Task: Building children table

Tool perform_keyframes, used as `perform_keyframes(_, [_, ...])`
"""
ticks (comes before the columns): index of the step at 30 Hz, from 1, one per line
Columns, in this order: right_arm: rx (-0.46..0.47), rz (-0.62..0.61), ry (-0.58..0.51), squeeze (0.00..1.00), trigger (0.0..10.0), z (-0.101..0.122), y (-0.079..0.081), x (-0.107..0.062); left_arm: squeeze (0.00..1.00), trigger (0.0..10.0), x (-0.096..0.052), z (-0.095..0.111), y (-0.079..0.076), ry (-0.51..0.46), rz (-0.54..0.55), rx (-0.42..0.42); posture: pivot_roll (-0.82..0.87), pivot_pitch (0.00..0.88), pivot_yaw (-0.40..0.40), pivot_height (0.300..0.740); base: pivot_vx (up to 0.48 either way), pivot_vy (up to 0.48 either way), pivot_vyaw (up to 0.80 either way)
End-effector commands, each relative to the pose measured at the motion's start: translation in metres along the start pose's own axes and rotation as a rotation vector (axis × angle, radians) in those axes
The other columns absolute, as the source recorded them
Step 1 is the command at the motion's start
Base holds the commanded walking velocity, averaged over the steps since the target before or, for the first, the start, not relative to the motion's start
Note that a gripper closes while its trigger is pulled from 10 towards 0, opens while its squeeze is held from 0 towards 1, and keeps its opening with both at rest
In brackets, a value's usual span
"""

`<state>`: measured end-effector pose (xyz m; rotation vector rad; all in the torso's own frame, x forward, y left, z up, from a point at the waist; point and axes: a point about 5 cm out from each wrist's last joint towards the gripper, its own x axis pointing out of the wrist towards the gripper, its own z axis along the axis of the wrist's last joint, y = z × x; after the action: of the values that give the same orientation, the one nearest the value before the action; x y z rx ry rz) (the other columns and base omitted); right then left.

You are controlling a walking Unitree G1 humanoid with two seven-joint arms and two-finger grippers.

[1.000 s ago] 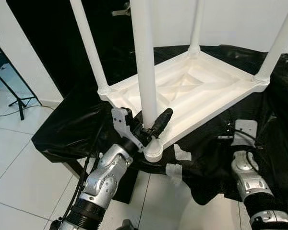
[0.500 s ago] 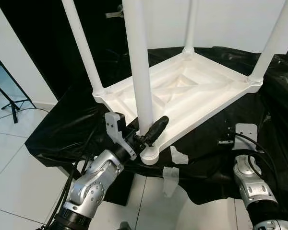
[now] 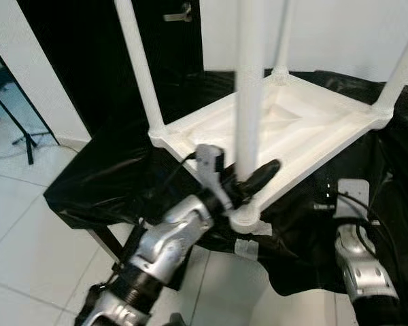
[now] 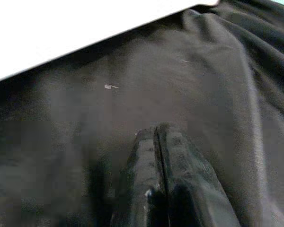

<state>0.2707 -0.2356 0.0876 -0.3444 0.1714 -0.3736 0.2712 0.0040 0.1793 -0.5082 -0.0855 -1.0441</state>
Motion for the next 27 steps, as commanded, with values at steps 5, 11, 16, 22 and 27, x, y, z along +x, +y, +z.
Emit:
perform_keyframes(5, [0.01, -0.029, 0.1, 0.0, 10.0, -0.023, -0.002, -0.022, 0.0, 0.0, 0.015, -0.005, -0.024, -0.071, -0.334, 0.063, -0.01, 0.0, 0.095, 0.74, 0.0, 0.0, 0.0])
perform_keyframes(11, [0.001, -0.04, 0.128, 0.0, 10.0, -0.029, -0.006, -0.03, 0.0, 10.0, 0.017, -0.017, -0.028, -0.005, -0.359, 0.038, -0.04, 0.0, 0.1, 0.74, 0.0, 0.0, 0.0])
perform_keyframes(16, [-0.014, -0.042, 0.136, 0.0, 10.0, -0.029, -0.011, -0.03, 1.0, 10.0, 0.006, -0.03, -0.019, 0.151, -0.413, 0.031, -0.03, 0.0, 0.09, 0.74, 0.0, 0.0, 0.0])
perform_keyframes(22, [-0.027, -0.025, 0.131, 0.0, 10.0, -0.022, -0.011, -0.027, 0.0, 10.0, -0.013, -0.036, -0.01, 0.184, -0.442, 0.02, -0.02, 0.0, 0.079, 0.74, 0.0, 0.0, 0.0])
perform_keyframes(27, [-0.029, -0.02, 0.128, 0.0, 10.0, -0.018, -0.011, -0.024, 0.0, 10.0, -0.03, -0.018, 0.008, 0.111, -0.393, 0.012, -0.01, 0.0, 0.07, 0.74, 0.0, 0.0, 0.0])
